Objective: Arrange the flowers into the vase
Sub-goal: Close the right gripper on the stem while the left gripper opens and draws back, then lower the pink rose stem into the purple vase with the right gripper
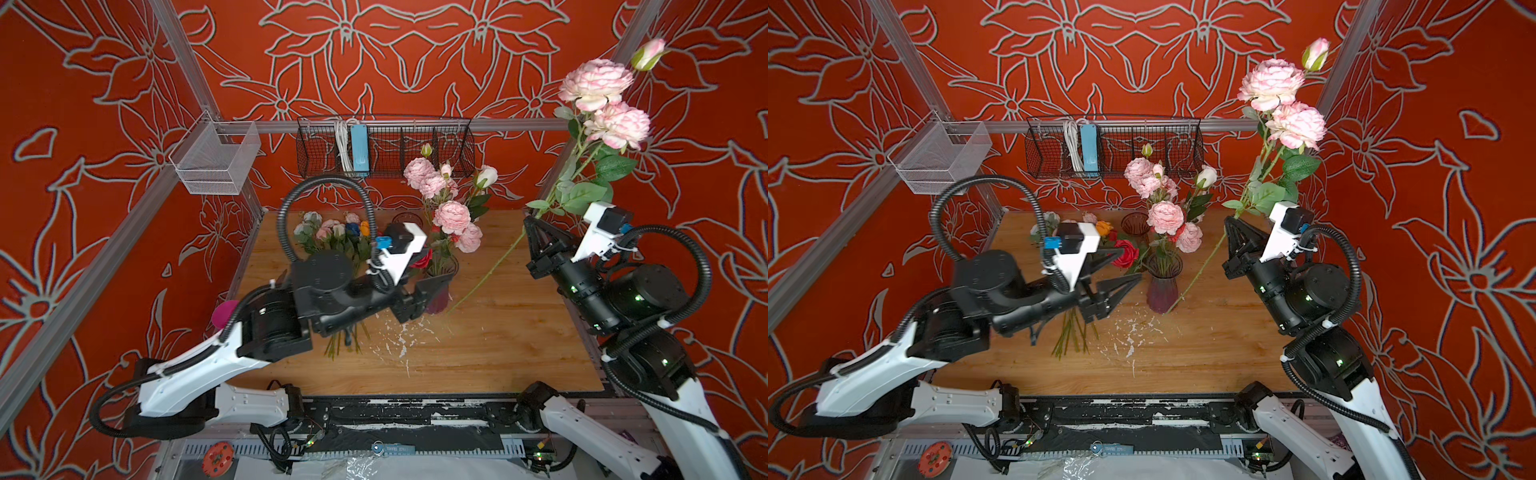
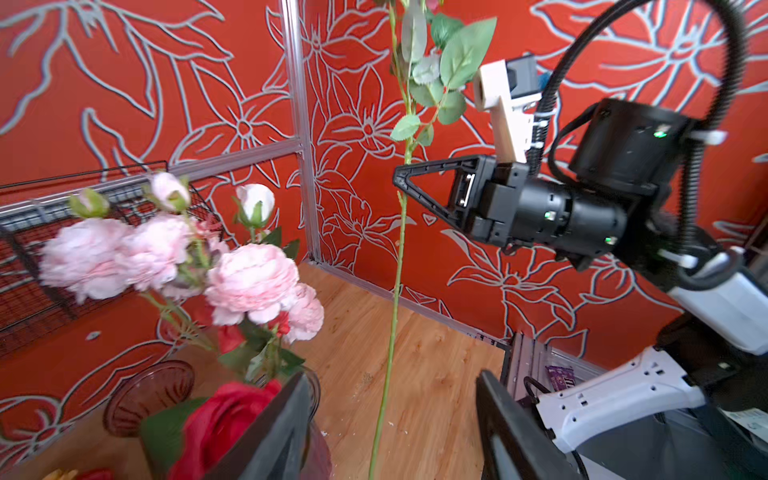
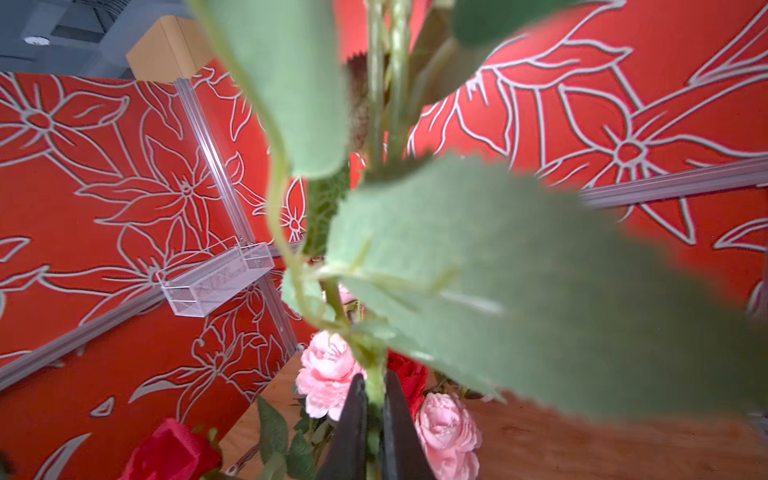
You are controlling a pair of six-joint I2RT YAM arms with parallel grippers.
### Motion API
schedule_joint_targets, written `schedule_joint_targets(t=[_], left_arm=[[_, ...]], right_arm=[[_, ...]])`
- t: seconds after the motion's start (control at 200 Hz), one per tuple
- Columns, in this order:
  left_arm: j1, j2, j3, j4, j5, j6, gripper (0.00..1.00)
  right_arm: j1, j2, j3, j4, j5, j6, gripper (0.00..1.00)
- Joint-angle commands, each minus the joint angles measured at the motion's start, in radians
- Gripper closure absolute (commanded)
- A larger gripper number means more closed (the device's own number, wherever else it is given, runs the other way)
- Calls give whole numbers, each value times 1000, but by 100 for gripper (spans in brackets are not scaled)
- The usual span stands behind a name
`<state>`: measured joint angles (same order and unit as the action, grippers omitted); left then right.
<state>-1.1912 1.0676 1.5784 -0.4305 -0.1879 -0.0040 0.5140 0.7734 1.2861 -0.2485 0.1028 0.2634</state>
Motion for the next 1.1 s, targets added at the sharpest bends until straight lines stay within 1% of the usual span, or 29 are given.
schedule_joint_targets(t=[0.0, 0.09, 0.195, 0.33, 0.415, 0.525, 0.67, 0.801, 0.956, 1.096], left_arm=[[-2, -97, -65, -67, -42, -27, 36], [-2, -203, -141, -51, -160, -36, 36], [-2, -289, -223, -51, -301, -71, 36], [-2, -358, -275, -115, -377, -105, 36], [-2, -395, -294, -124, -398, -114, 36], [-2, -437, -332, -86, -402, -107, 36], [-2, -446, -340, -89, -433, -100, 35], [-2, -443, -368, -76, -439, -109, 35], [-2, -437, -407, -58, -446, -134, 34], [-2, -409, -430, -45, -447, -144, 34]], right_arm=[[0, 66, 70, 50, 71, -83, 100], [0, 121, 108, 69, 67, -93, 100], [1, 179, 166, 71, 63, -107, 100], [1, 227, 225, 86, 88, -158, 100], [0, 255, 265, 82, 83, -180, 100], [1, 282, 280, 108, 83, -190, 100], [0, 322, 319, 125, 96, -214, 100], [0, 351, 306, 120, 90, -230, 100], [1, 339, 182, 152, 9, -222, 100], [1, 306, 61, 162, 20, -178, 99]])
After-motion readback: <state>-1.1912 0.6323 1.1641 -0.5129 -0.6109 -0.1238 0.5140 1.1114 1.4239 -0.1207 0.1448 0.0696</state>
